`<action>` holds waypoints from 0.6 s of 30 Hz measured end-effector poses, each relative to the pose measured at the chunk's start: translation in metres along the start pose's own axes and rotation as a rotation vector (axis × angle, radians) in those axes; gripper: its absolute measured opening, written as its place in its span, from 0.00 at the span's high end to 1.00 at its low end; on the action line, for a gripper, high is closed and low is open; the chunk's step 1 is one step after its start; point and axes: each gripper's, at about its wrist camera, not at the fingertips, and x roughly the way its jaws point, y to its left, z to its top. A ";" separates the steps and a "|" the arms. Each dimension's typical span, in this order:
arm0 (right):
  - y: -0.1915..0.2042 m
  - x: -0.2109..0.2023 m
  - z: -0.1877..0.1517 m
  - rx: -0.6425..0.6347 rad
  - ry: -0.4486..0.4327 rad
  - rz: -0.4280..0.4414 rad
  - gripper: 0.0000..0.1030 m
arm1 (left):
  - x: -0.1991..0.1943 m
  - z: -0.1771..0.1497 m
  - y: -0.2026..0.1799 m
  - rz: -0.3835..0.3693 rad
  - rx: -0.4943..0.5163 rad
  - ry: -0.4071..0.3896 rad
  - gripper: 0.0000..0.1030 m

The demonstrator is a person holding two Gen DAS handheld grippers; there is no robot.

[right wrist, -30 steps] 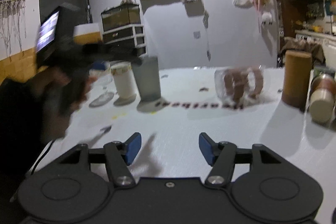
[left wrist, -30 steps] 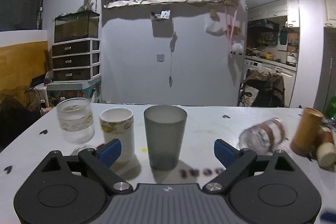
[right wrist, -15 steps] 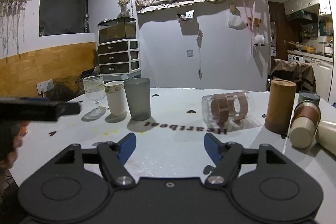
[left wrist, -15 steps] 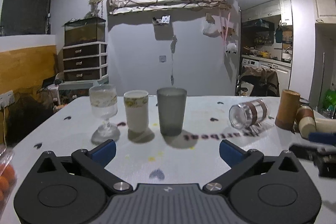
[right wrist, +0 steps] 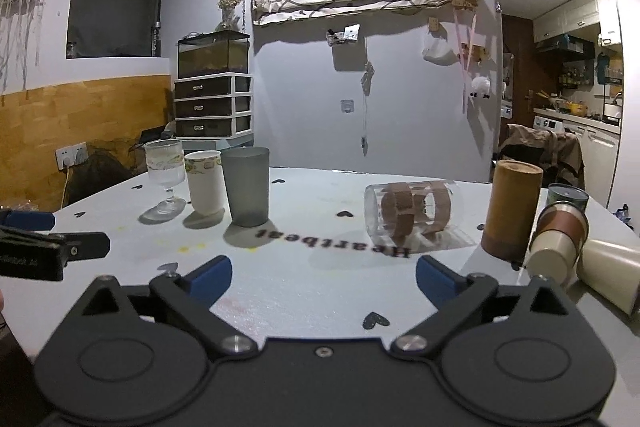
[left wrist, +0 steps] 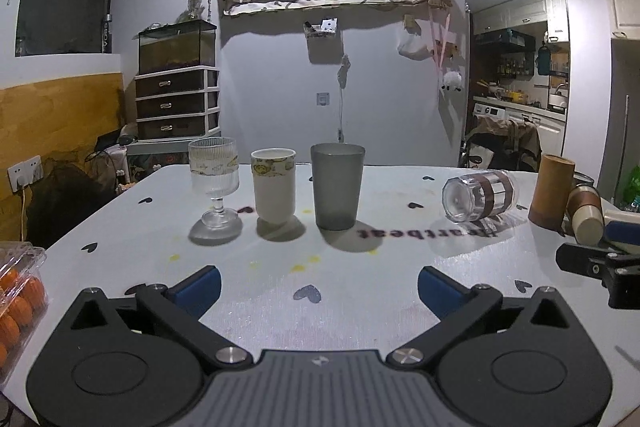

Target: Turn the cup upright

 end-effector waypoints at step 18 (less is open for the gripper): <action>0.000 -0.004 -0.005 0.010 -0.009 0.004 0.01 | -0.008 -0.004 0.000 0.006 -0.015 -0.012 0.00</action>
